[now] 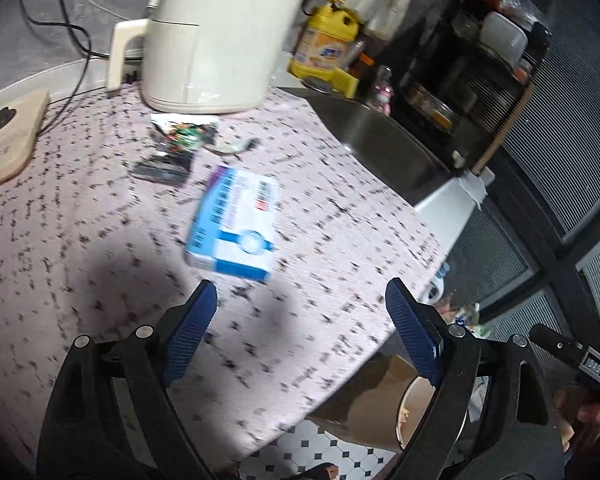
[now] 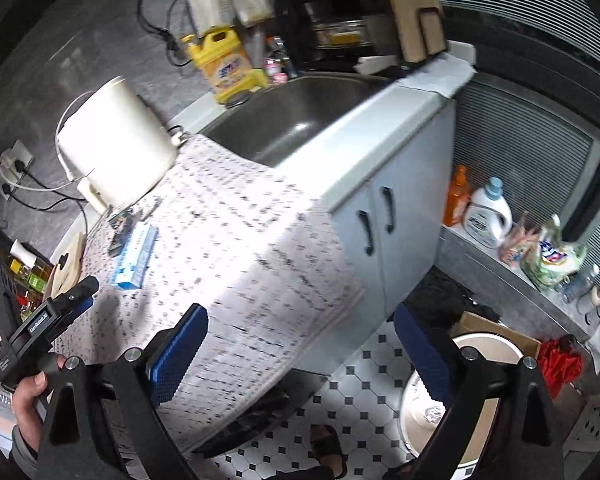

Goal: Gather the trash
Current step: 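Move both open tools back up over the counter, then grasp the foil snack wrapper with the left tool while the right tool approaches the medicine box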

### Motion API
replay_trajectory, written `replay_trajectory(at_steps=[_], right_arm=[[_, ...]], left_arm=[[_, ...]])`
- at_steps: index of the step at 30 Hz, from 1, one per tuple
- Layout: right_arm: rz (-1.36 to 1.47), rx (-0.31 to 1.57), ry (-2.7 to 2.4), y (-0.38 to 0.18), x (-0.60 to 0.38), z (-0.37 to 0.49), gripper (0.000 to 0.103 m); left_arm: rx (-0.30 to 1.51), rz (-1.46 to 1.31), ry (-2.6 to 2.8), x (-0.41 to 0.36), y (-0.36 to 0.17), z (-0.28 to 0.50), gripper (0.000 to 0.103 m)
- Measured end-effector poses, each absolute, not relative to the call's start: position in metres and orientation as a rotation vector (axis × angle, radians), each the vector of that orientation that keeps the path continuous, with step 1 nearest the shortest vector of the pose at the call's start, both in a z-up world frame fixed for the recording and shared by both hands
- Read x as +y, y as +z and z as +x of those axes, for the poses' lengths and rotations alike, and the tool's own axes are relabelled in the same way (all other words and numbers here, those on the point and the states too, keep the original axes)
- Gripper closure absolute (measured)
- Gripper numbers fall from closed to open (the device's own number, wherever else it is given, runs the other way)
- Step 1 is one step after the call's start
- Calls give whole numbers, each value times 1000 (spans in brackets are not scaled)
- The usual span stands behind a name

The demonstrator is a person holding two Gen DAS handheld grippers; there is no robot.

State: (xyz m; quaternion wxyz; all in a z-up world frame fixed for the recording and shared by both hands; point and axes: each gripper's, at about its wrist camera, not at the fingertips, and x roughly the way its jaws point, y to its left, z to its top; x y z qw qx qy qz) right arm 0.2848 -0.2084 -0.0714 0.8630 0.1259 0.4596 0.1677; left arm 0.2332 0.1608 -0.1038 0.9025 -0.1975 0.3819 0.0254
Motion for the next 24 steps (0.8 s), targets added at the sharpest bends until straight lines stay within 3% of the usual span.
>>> replay_trajectory(at_steps=[13,24], right_arm=[[248,952,329,-66,-134,291,11],[217,954,297,-60,-104,302,11]], left_arm=[[738,-405,90,250,-102,265,18],[788,-344,72,273,-126,316,18]])
